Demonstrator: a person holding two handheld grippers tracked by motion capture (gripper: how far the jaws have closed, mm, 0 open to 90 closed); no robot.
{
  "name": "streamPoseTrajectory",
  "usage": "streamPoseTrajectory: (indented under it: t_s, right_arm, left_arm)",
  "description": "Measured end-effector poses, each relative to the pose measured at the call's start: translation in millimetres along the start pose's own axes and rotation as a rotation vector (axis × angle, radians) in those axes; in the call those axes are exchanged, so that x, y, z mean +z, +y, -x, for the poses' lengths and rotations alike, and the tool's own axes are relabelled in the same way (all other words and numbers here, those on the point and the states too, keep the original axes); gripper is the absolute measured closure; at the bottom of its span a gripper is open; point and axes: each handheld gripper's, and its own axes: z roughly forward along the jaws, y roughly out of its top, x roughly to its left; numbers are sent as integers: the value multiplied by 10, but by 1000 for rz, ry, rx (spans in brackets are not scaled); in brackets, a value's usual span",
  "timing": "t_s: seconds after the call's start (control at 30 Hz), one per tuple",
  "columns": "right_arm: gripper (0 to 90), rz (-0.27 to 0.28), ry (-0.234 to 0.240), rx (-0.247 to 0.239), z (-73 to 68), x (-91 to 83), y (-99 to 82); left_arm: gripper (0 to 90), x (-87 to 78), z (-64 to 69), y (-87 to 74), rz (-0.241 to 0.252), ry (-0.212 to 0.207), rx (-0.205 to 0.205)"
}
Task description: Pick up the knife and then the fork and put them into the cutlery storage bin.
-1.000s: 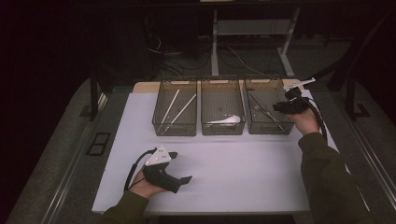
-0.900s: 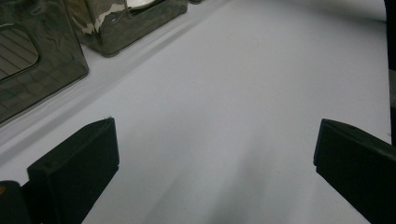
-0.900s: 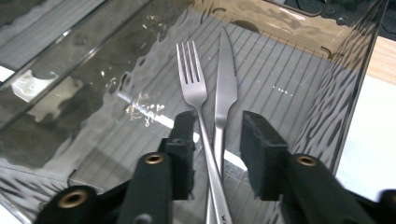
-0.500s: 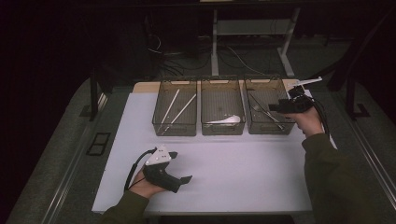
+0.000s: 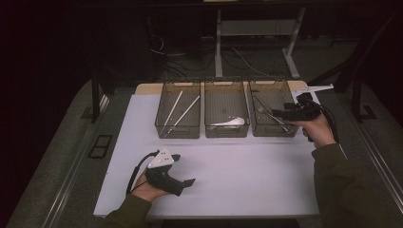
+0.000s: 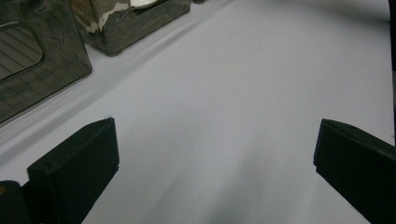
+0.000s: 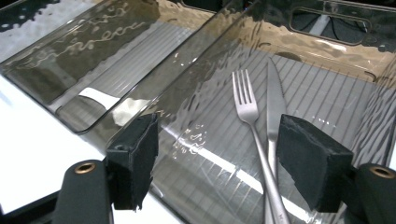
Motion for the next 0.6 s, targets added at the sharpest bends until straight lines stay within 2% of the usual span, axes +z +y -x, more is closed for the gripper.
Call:
streamPoseTrajectory:
  t_s: [0.3, 0.6]
  right_arm:
    - [260, 33, 16, -35, -155, -102, -151]
    - [242, 68, 43, -100, -384, -225, -341]
  left_arm:
    - [0, -2, -3, -2, 1, 0, 0]
    - [0, -6, -7, -4, 1, 1, -2]
